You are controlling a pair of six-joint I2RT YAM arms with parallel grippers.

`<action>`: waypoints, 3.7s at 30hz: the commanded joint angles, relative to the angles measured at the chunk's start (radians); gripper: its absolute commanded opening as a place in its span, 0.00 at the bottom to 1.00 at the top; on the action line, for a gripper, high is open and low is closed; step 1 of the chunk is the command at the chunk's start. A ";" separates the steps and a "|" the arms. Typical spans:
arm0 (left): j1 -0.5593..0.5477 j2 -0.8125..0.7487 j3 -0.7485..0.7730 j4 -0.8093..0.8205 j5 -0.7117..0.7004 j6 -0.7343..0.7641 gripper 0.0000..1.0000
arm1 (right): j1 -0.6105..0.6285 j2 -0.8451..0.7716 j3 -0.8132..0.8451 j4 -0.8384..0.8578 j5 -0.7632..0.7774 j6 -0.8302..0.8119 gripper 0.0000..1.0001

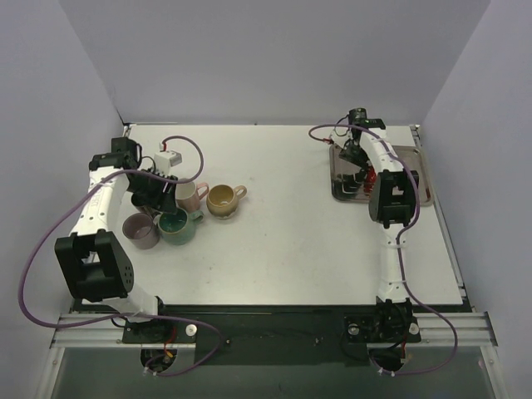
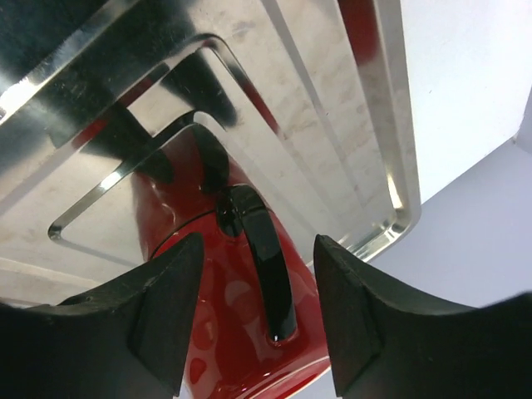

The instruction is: Turn the mug right side up

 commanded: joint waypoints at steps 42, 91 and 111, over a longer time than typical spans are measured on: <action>-0.389 -0.313 0.261 0.429 0.692 -0.627 0.86 | 0.756 -1.446 -1.053 1.133 -0.191 1.093 0.00; -0.771 0.042 -0.336 0.439 -0.351 -0.213 0.03 | 0.476 -1.667 -1.544 0.607 0.380 1.243 0.93; -0.343 -0.539 -0.363 0.717 -0.462 -0.391 0.89 | 0.263 -1.742 -1.816 0.825 0.352 1.257 0.95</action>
